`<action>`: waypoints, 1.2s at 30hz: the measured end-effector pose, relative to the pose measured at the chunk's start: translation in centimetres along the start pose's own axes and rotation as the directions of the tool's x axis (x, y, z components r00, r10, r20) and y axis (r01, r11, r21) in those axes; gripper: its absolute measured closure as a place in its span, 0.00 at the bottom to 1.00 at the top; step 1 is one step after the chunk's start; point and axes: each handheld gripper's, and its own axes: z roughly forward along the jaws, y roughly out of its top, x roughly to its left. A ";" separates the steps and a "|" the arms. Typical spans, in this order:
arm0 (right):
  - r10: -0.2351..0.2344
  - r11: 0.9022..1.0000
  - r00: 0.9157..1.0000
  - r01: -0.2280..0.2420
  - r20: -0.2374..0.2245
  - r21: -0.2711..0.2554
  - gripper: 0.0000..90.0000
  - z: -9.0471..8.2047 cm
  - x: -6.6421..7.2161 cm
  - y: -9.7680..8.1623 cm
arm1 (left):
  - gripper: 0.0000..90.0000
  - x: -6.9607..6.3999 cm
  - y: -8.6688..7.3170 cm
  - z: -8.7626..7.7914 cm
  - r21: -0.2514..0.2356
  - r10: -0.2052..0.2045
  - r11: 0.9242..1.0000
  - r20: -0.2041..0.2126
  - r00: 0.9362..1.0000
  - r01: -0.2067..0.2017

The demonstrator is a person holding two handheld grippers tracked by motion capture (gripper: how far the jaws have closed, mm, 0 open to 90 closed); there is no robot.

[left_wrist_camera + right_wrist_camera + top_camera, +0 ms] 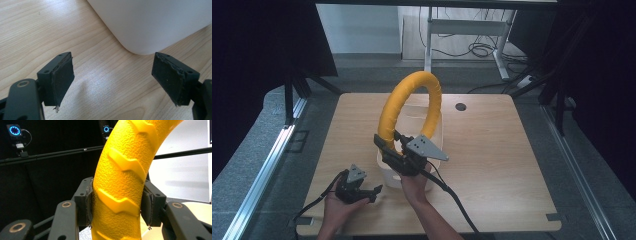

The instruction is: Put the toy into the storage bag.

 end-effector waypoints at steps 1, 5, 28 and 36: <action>0.001 1.000 1.000 -0.001 0.002 0.002 0.56 0.0 0.0 -0.1 | 0.20 0.0 0.0 0.0 0.000 0.000 1.000 0.001 1.000 0.000; -0.001 1.000 1.000 0.001 0.002 0.005 0.55 -0.1 0.1 -0.4 | 0.20 0.0 0.0 0.0 0.002 0.003 1.000 0.001 1.000 -0.003; -0.043 0.998 0.998 0.041 0.037 0.050 0.53 -0.8 0.6 -2.4 | 0.20 -0.1 0.0 0.1 0.004 0.003 1.000 0.002 1.000 -0.003; -0.029 0.997 0.999 0.026 0.040 0.067 0.52 -1.3 0.3 -2.6 | 0.20 -0.1 0.0 0.2 0.006 0.002 1.000 0.002 1.000 -0.002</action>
